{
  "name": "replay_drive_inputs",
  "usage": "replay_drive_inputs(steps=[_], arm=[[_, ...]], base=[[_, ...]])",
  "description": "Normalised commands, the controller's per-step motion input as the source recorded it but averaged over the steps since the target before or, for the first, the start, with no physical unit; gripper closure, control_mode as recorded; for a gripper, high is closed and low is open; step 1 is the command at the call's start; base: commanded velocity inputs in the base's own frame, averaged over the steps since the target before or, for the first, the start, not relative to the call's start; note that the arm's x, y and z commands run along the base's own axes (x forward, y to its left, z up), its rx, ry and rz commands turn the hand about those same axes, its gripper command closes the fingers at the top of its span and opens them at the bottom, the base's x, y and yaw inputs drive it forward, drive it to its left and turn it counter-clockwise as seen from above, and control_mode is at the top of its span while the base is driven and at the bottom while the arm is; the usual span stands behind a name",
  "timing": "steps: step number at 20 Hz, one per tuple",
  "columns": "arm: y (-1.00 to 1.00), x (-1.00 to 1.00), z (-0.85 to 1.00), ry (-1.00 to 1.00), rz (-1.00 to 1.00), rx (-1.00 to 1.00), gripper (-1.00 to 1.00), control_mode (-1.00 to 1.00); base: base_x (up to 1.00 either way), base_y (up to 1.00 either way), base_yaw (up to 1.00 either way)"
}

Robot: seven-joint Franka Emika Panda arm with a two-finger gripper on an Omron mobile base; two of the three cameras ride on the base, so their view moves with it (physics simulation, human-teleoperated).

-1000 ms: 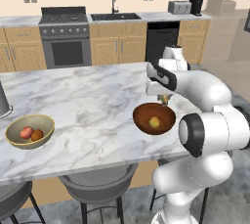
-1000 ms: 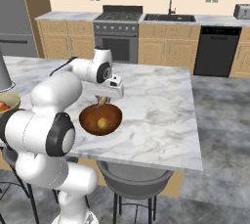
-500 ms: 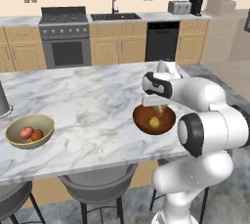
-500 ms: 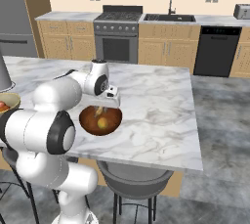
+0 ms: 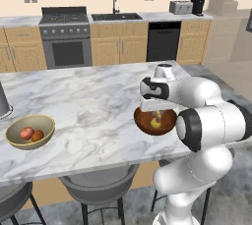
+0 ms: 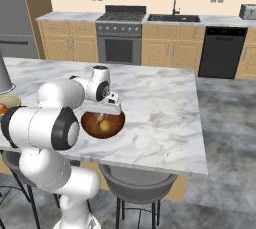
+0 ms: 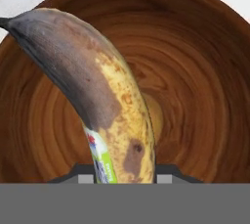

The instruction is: Take the fruits from the plate on the dining counter and place two fruits in each bowl.

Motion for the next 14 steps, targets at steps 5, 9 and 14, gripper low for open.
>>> replay_drive_inputs(steps=[5,9,14], arm=[[0.0,0.31,-0.16,0.0,0.0,0.0,1.0,-1.0],[0.0,0.19,-0.24,0.0,0.0,0.0,1.0,-1.0],[0.0,0.0,-0.06,0.03,0.0,0.0,1.0,-1.0]], base=[[0.0,0.0,0.0],[0.0,0.0,0.0],[0.0,0.0,0.0]])
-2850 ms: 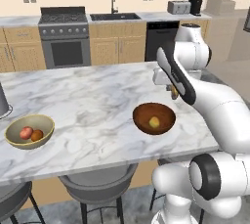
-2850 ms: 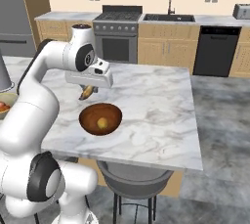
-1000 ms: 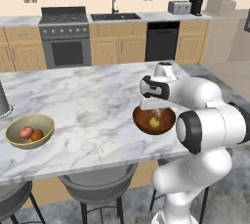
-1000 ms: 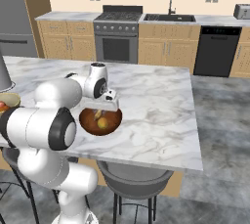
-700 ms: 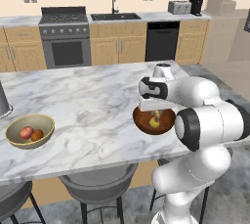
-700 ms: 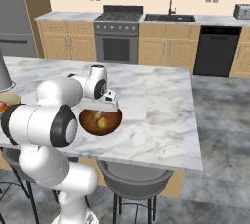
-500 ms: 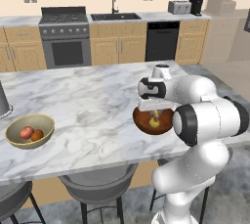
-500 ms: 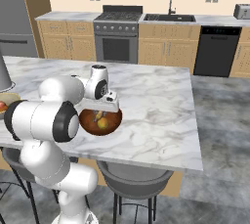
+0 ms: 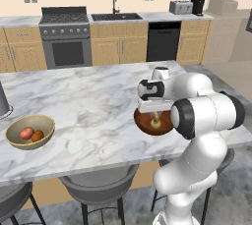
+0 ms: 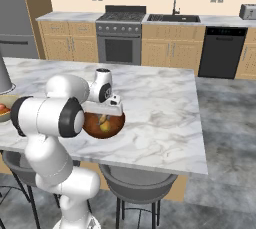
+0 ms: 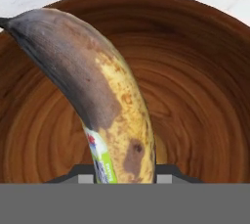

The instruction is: Take the fruits from the plate on the dining counter and place two fruits in each bowl.

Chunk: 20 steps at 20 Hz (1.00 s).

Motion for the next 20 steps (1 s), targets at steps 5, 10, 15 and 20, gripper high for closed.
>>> replay_drive_inputs(steps=[5,10,15,20], arm=[[0.0,0.0,-0.11,0.01,0.0,0.0,1.0,-1.0],[0.0,0.0,-0.2,0.0,0.0,0.0,1.0,-1.0],[0.0,0.0,-0.03,0.0,0.0,0.0,-1.0,-1.0],[0.0,0.0,0.0,0.0,0.0,0.0,-1.0,-1.0]], base=[[0.0,0.0,0.0],[0.0,0.0,0.0],[0.0,0.0,0.0],[0.0,0.0,0.0]])
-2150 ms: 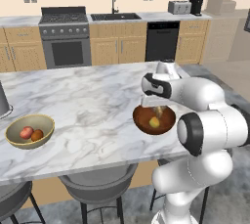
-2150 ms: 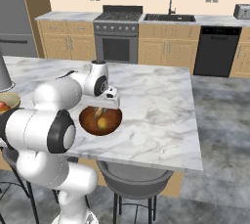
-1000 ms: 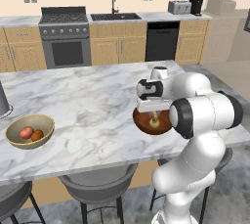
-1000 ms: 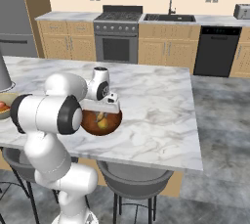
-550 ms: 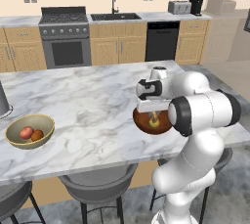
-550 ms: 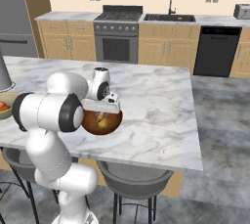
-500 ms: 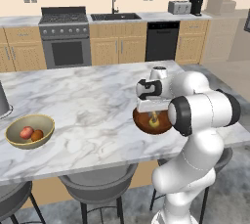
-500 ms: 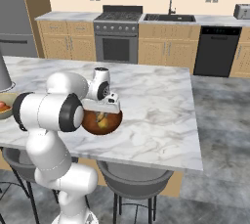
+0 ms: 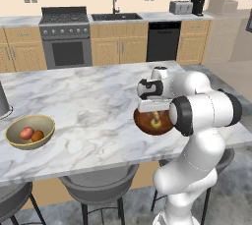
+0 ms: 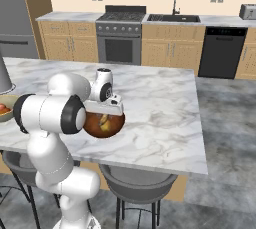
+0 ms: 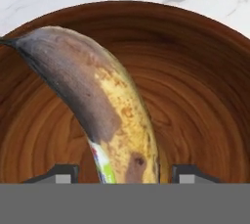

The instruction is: Take the fruits from the plate on the dining counter and place two fruits in each bowl.

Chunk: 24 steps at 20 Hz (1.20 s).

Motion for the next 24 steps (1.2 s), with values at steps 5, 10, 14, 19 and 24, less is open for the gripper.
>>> replay_drive_inputs(steps=[5,10,14,19,24], arm=[[0.0,0.0,0.0,0.0,0.0,0.0,-1.0,-1.0],[0.0,-0.19,0.1,-0.01,0.0,0.0,-1.0,-1.0],[0.0,-0.65,0.55,-0.02,0.0,0.0,-1.0,-1.0],[-0.03,-0.76,0.97,-0.07,0.0,0.0,-1.0,-1.0],[0.0,-0.82,0.98,-0.09,0.0,0.0,-1.0,-1.0]], base=[[0.0,0.0,0.0],[0.0,0.0,0.0],[0.0,0.0,0.0],[0.0,0.0,0.0],[0.0,0.0,0.0]])
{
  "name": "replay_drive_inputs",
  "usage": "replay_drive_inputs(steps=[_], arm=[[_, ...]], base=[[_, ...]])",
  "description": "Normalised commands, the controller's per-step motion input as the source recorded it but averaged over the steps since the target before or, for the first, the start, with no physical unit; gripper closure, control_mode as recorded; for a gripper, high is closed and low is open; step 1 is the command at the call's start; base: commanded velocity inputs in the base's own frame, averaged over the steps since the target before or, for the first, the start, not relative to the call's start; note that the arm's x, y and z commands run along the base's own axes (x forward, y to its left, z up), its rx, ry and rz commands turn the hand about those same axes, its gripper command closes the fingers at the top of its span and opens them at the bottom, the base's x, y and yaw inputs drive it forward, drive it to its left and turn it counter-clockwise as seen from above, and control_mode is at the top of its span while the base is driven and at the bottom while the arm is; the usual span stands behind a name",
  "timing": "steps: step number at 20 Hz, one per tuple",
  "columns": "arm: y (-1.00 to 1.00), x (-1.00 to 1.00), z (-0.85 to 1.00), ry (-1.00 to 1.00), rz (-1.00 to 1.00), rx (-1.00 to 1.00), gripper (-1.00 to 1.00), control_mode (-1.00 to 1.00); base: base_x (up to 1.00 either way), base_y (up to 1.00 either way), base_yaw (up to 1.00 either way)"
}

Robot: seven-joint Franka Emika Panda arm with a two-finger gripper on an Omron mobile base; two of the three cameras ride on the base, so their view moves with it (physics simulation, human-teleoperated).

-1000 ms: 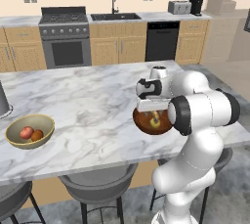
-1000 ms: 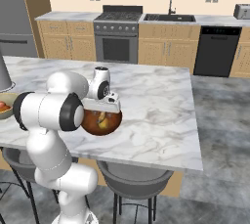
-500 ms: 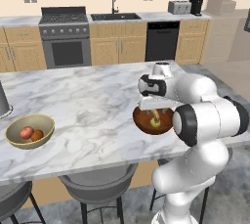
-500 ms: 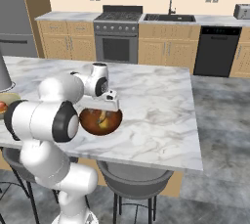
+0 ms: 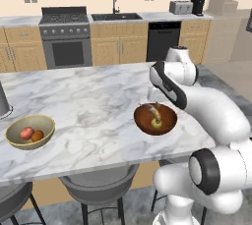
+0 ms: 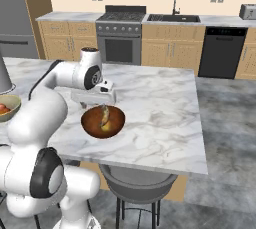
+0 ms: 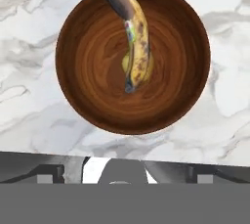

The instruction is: Take the fruits from the plate on the dining counter and place two fruits in each bowl.

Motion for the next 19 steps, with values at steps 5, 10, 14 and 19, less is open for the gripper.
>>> replay_drive_inputs(steps=[5,10,14,19], arm=[[0.0,-1.0,0.96,-0.09,0.0,0.0,-1.0,-1.0],[0.0,-1.0,1.0,-0.14,0.0,0.0,-1.0,-1.0],[-0.01,-1.0,0.98,-0.19,0.0,0.0,-1.0,-1.0],[0.0,-1.0,0.85,-0.11,0.0,0.0,-1.0,-1.0]], base=[[0.0,0.0,0.0],[0.0,0.0,0.0],[0.0,0.0,0.0],[0.0,0.0,0.0]])
